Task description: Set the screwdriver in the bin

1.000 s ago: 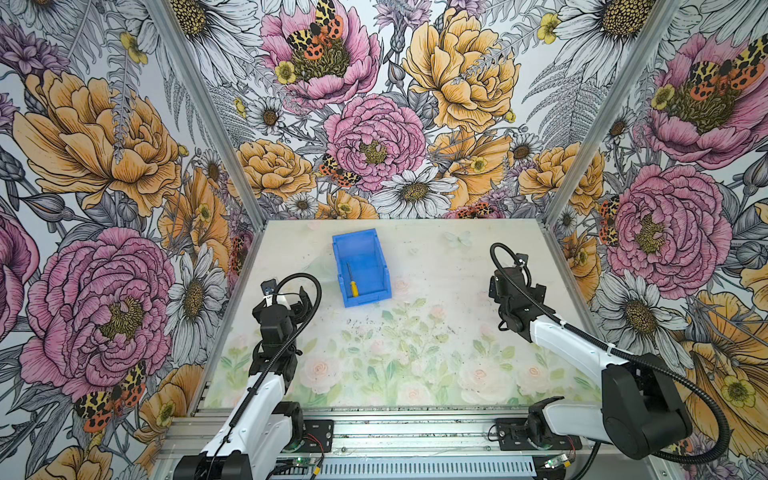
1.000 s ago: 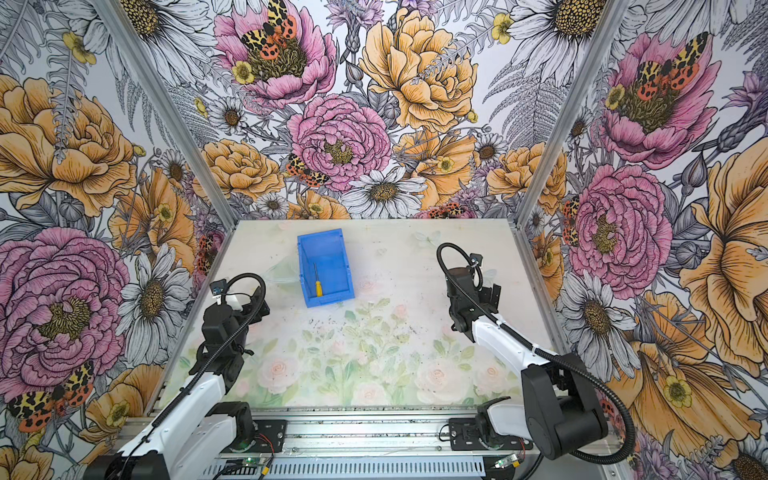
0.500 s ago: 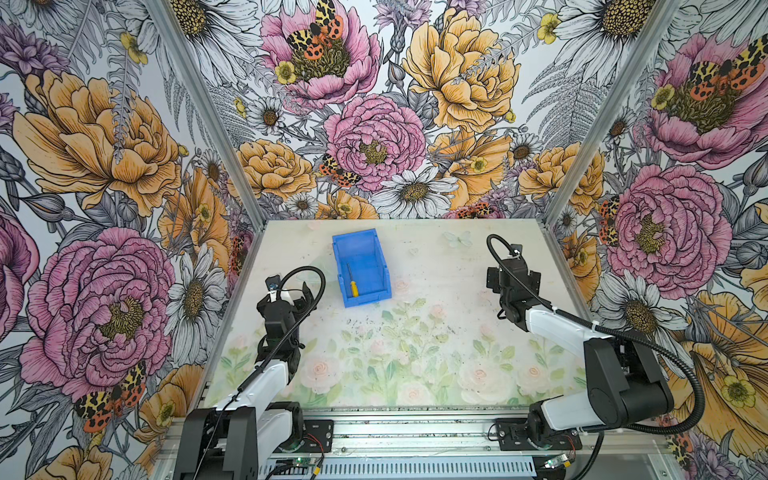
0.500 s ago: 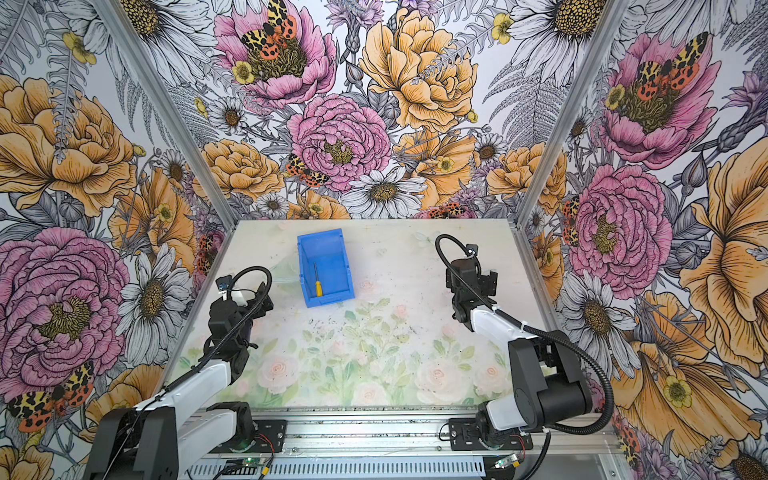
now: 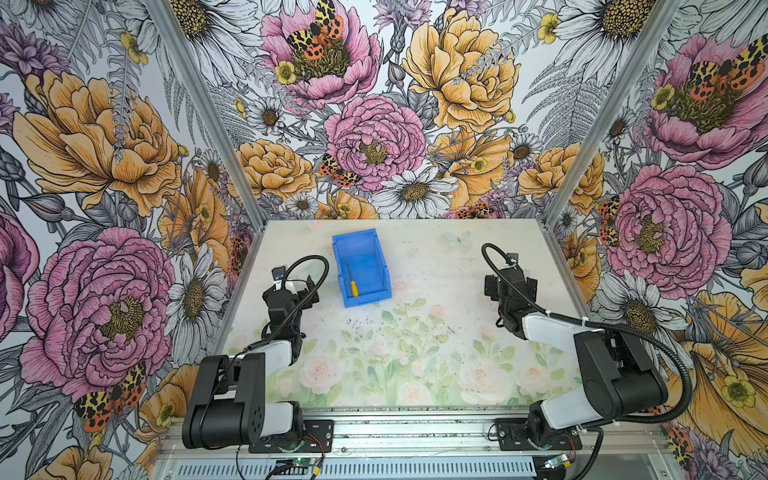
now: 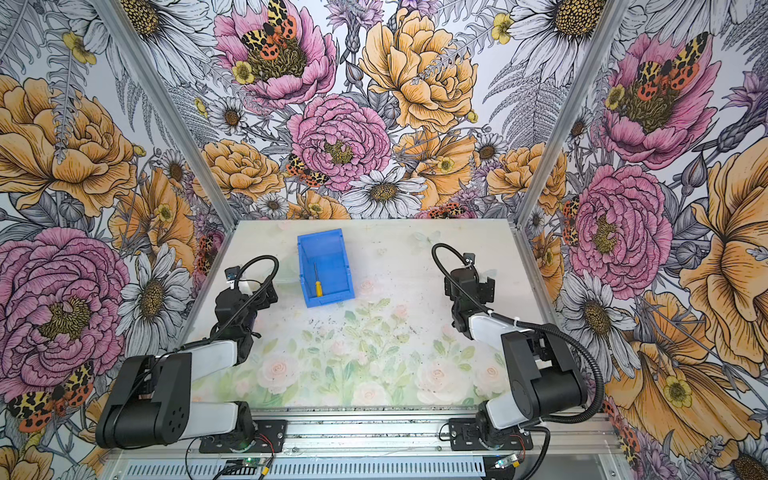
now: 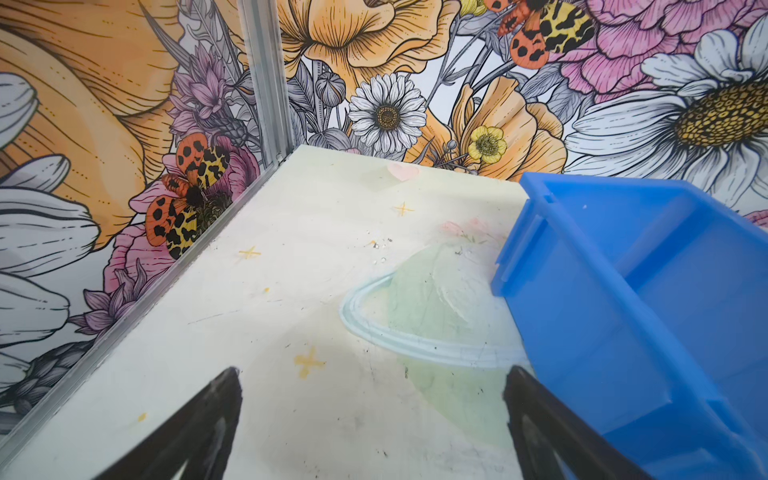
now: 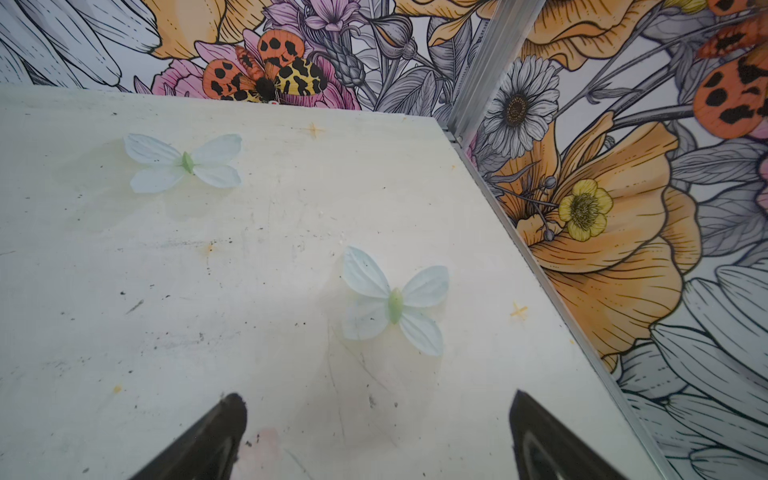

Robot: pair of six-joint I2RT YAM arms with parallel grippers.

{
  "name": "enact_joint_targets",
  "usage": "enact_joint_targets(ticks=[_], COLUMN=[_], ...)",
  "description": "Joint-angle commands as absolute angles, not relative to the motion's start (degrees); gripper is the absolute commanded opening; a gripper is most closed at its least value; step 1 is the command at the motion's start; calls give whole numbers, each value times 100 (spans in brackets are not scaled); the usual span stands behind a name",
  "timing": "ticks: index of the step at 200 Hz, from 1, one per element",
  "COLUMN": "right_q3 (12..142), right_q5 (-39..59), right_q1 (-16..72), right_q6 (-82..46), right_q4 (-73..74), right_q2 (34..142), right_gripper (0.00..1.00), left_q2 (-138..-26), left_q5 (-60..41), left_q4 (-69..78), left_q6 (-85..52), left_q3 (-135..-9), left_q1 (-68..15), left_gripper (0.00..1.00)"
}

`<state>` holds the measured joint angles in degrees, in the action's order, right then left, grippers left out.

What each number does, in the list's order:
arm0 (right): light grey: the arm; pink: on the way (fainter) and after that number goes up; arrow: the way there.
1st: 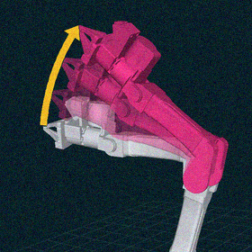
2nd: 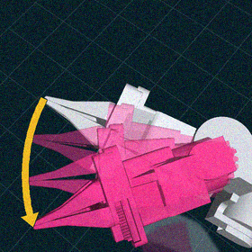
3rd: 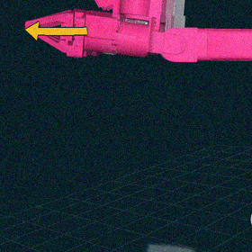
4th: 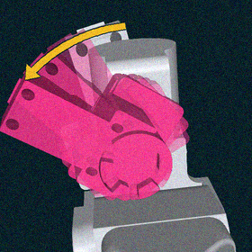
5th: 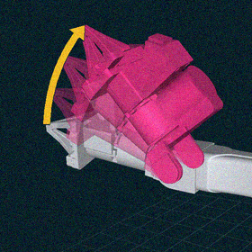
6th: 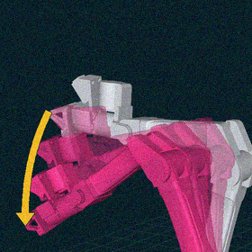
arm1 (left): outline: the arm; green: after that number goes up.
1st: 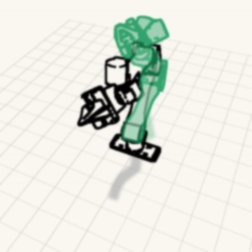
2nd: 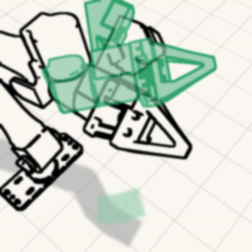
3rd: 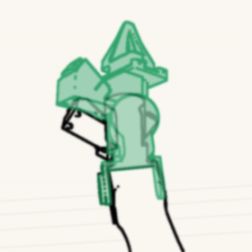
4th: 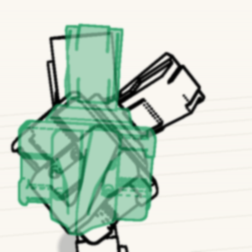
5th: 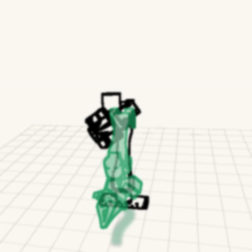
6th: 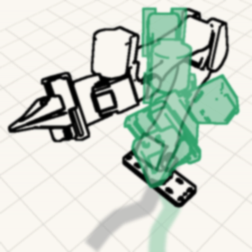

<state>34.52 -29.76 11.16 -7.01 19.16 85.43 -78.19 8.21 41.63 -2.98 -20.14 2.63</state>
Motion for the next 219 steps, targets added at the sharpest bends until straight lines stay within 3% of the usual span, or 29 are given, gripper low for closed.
enact_joint_targets(ticks=[1, 35, 80, 131, 158, 219], right_q3=[3523, 3766, 3717, 2724, 2190, 2268], right_q5=[-3248, -3657, -3505, -2024, -371, -588], right_q1=[1068, 1101, 976, 193, -223, -91], right_q6=[-556, -398, -206, -678, -538, -471], right_q4=[2208, 2102, 2629, 3954, 5114, 4874], right_q2=[8591, 8771, 9009, 8602, 8809, 8785], right_gripper=[99, 99, 99, 99, 100, 100], left_q2=[-8116, -8389, -8806, -8829, -8837, -8868], left_q5=[529, 448, 347, 352, 299, 424], left_q4=[4694, 4809, 5260, 5171, 5212, 5304], left_q6=[-279, -236, -145, -24, -35, 0], left_q3=[-2116, -2216, -2174, -2215, -2206, -2180], left_q1=[325, 276, 223, 149, 168, 97], left_gripper=[99, 99, 99, 99, 99, 99])
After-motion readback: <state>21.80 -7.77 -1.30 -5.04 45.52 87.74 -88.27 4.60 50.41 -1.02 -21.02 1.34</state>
